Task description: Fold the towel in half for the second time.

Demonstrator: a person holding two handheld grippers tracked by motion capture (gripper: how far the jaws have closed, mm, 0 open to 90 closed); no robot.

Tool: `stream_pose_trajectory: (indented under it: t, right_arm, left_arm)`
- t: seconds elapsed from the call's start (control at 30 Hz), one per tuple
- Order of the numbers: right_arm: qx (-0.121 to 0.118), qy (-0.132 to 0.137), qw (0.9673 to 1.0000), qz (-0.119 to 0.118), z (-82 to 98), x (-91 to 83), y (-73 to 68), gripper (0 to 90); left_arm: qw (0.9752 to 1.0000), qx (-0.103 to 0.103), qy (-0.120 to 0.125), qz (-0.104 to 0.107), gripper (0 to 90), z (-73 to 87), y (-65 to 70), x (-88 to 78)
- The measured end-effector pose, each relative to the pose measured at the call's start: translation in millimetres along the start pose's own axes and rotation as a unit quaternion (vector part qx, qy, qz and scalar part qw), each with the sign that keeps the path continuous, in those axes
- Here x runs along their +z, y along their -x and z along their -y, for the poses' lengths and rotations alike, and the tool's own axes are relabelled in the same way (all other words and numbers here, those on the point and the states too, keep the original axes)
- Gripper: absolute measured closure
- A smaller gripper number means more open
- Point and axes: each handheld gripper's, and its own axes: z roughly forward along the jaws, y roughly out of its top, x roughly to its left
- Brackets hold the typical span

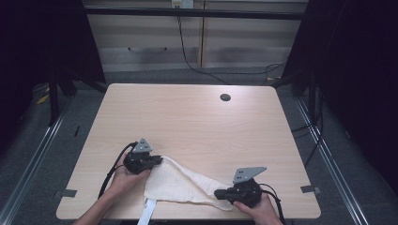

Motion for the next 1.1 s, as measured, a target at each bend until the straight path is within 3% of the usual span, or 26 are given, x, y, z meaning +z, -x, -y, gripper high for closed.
stream_pose_trajectory:
  t: [0.23, 0.43, 0.57, 0.63, 0.83, 1.1]
  right_arm:
    - [-0.003, -0.034, 0.9994, -0.009, 0.8, 10.8, 1.5, 88.2]
    - [-0.018, -0.044, 0.9987, 0.018, -4.7, 13.8, 2.6, 88.5]
    - [-0.012, -0.045, 0.998, 0.043, -8.3, 13.0, 10.1, 88.6]
    - [-0.013, -0.045, 0.9976, 0.05, -9.3, 12.6, 12.2, 88.7]
    - [-0.005, -0.045, 0.9949, 0.09, -15.7, 9.3, 31.6, 88.8]
    - [0.013, -0.038, 0.9911, 0.127, -21.6, 6.2, 52.8, 88.9]
  left_arm:
    - [0.9999, -0.007, 0.001, 0.008, 84.2, -0.2, -3.4, 0.8]
    - [0.9998, -0.016, 0.009, 0.01, 84.2, -1.1, -5.2, 0.8]
    - [0.9985, -0.026, 0.044, 0.017, 84.2, -6.5, -4.6, -9.2]
    - [0.9982, -0.025, 0.05, 0.019, 84.2, -8.2, -4.0, -11.3]
    - [0.9956, -0.004, 0.087, 0.034, 84.1, -22.2, 9.4, -24.2]
    - [0.9939, 0.031, 0.092, 0.052, 84.1, -26.0, 28.5, -30.2]
